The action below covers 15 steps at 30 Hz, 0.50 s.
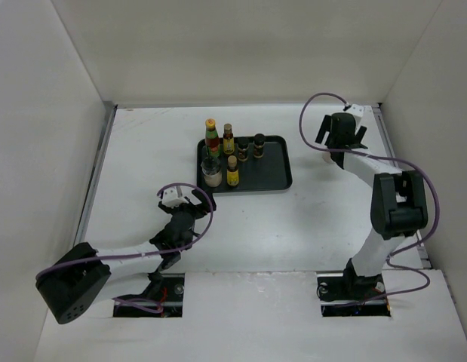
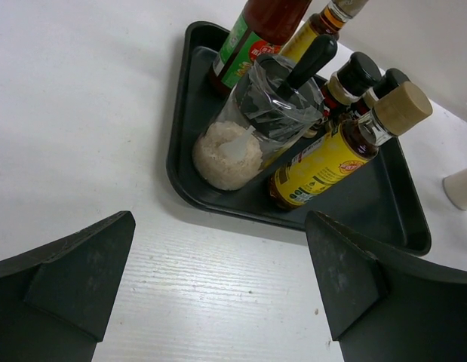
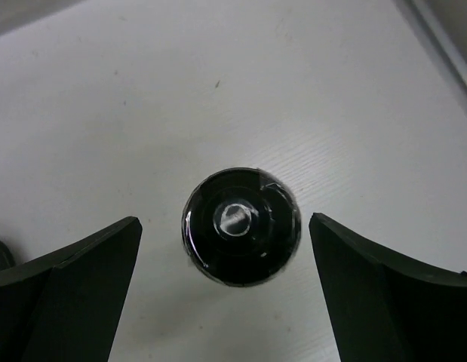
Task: Organize the condiment bottles
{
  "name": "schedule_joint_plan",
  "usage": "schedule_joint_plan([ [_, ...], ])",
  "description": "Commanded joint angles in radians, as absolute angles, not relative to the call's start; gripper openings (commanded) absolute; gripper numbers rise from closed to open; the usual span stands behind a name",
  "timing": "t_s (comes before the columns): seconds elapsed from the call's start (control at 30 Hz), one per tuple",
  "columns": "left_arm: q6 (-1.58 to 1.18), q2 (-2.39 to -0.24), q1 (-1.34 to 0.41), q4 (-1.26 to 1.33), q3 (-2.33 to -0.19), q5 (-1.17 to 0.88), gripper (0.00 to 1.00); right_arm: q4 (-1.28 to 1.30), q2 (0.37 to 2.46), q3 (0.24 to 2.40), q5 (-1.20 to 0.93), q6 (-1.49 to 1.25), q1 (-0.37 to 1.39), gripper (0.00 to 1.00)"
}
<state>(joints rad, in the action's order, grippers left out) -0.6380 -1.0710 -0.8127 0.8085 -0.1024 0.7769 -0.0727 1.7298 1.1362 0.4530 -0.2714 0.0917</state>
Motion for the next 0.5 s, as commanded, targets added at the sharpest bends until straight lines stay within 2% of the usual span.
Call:
schedule_joint_plan([
  [0.0, -0.652, -1.086, -0.812, 0.853, -0.137, 0.77, 1.0, -0.074, 1.784, 1.23, 0.385, -0.252, 0.068, 1.0],
  [0.07, -0.652, -1.088, -0.815, 0.854, -0.138, 0.769, 1.0, -0.078, 1.811, 1.252, 0.371, -0.256, 0.062, 0.91],
  [0.1, -0.652, -1.088, -0.815, 0.854, -0.138, 0.767, 1.0, -0.074, 1.822, 1.259, 0.371, -0.258, 0.062, 0.84],
  [0.17, -0.652, -1.092, -0.811, 0.856, -0.138, 0.767, 1.0, -0.089, 1.825, 1.253, 0.39, -0.259, 0.061, 0.63],
  [0.2, -0.652, -1.094, -0.811, 0.856, -0.138, 0.767, 1.0, -0.103, 1.812, 1.24, 0.402, -0.262, 0.065, 0.58],
  [0.33, -0.652, -1.1, -0.811, 0.856, -0.141, 0.767, 1.0, -0.227, 1.68, 1.129, 0.452, -0.23, 0.117, 0.51],
  [0.47, -0.652, -1.114, -0.814, 0.868, -0.144, 0.761, 1.0, -0.232, 1.597, 1.121, 0.434, -0.229, 0.223, 0.5],
])
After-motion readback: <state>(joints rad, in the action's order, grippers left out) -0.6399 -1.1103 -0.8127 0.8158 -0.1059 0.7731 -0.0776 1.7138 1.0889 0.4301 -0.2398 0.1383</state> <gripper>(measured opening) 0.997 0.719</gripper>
